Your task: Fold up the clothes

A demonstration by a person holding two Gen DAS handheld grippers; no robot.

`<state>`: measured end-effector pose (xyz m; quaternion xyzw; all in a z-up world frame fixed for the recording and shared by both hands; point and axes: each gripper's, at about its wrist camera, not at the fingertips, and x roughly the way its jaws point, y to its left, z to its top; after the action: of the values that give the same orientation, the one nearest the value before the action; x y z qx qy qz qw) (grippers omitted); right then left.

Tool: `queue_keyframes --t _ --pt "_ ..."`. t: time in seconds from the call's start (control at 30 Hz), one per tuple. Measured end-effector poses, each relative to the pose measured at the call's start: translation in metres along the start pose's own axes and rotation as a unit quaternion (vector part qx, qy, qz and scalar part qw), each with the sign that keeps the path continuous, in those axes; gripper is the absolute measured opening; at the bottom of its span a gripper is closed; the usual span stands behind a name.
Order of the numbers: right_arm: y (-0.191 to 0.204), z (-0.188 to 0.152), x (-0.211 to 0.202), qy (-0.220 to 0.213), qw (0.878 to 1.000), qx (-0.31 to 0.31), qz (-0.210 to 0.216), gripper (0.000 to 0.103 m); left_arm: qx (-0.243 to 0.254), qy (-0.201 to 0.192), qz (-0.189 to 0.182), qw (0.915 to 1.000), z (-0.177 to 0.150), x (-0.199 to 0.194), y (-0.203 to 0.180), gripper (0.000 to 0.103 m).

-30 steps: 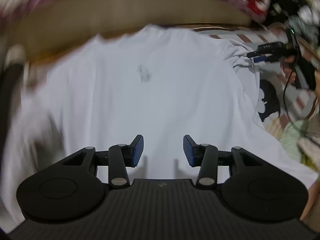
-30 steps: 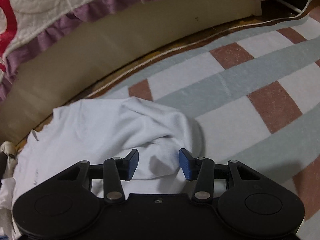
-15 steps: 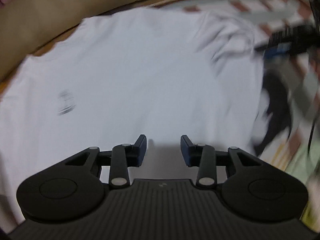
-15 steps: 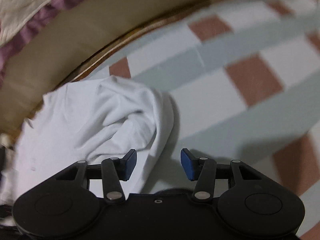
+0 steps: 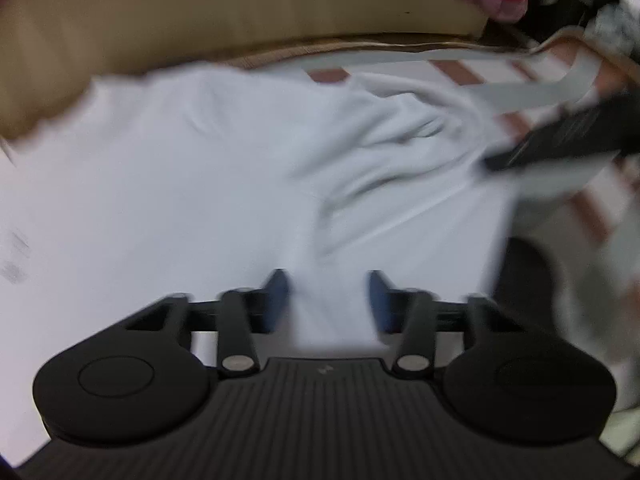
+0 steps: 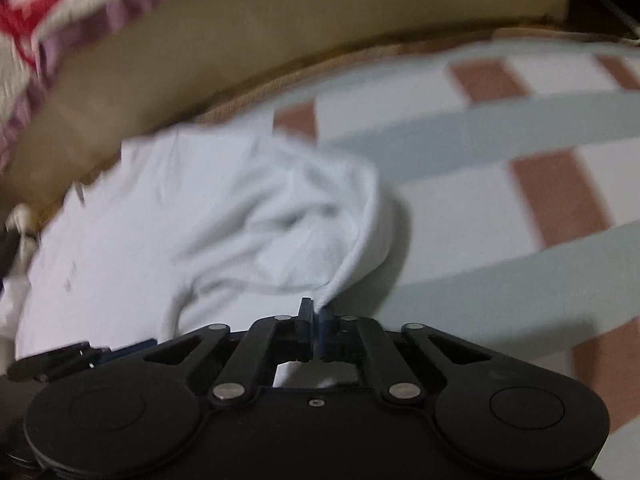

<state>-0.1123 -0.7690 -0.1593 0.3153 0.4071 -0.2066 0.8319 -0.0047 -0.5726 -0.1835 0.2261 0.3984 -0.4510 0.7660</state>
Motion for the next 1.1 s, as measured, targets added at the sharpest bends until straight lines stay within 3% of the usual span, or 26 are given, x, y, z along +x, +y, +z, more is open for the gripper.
queue_keyframes --t 0.07,0.17,0.23,0.3,0.37,0.47,0.53,0.57,0.63,0.67,0.73,0.8,0.87,0.9,1.0,1.1 --pt "-0.001 0.008 -0.025 -0.052 0.998 -0.02 -0.042 0.001 0.006 -0.017 0.02 0.9996 0.001 -0.009 0.003 0.021" --pt "-0.002 0.017 -0.048 -0.125 0.983 -0.053 -0.125 0.001 -0.039 -0.037 0.003 0.9985 0.005 -0.016 0.018 0.021" --pt "-0.007 0.024 -0.056 -0.165 0.97 -0.064 -0.166 0.001 -0.043 -0.039 0.006 0.9983 0.005 -0.013 0.02 0.021" --pt "-0.01 0.031 -0.053 -0.184 0.951 -0.105 -0.224 0.002 -0.034 -0.036 -0.004 0.9987 0.002 -0.01 0.02 0.026" --pt "-0.019 0.039 -0.043 -0.193 0.943 -0.125 -0.241 0.002 -0.022 -0.035 -0.014 0.999 -0.001 -0.004 0.016 0.032" --pt "-0.041 0.052 -0.028 -0.165 0.958 -0.065 -0.223 0.002 0.004 -0.034 -0.012 0.9994 -0.004 0.006 0.008 0.051" --pt "-0.051 0.054 -0.025 -0.153 0.969 -0.02 -0.194 0.002 0.028 -0.036 0.001 0.999 -0.002 0.016 0.002 0.052" --pt "-0.052 0.053 -0.025 -0.155 0.97 -0.017 -0.189 0.002 0.038 -0.039 0.005 0.9985 -0.001 0.02 0.001 0.05" --pt "-0.053 0.053 -0.024 -0.157 0.968 -0.021 -0.193 0.002 0.057 -0.06 0.008 0.9965 0.002 0.023 0.0 0.007" --pt "-0.055 0.053 -0.024 -0.159 0.967 -0.02 -0.197 0.002 0.061 -0.065 0.01 0.996 0.006 0.022 0.002 0.003" --pt "-0.062 0.052 -0.021 -0.162 0.967 -0.004 -0.195 0.005 0.023 -0.087 0.011 0.9959 0.013 0.017 0.014 0.003" --pt "-0.082 0.053 -0.019 -0.154 0.973 0.051 -0.166 0.04 -0.076 -0.098 -0.007 0.9923 0.016 0.013 0.041 0.003" --pt "-0.118 0.045 -0.026 -0.142 0.971 0.16 -0.109 0.049 -0.138 -0.093 -0.034 0.9854 0.014 0.016 0.06 0.005" --pt "-0.132 0.041 -0.03 -0.136 0.966 0.2 -0.09 0.049 -0.149 -0.087 -0.044 0.9839 0.013 0.019 0.064 0.006" --pt "-0.154 0.032 -0.04 -0.124 0.957 0.246 -0.09 0.049 -0.104 -0.079 -0.018 0.9913 0.006 0.026 0.049 0.006" --pt "-0.152 0.028 -0.045 -0.1 0.963 0.241 -0.07 0.054 -0.093 -0.082 -0.002 0.9922 0.002 0.027 0.038 0.01"
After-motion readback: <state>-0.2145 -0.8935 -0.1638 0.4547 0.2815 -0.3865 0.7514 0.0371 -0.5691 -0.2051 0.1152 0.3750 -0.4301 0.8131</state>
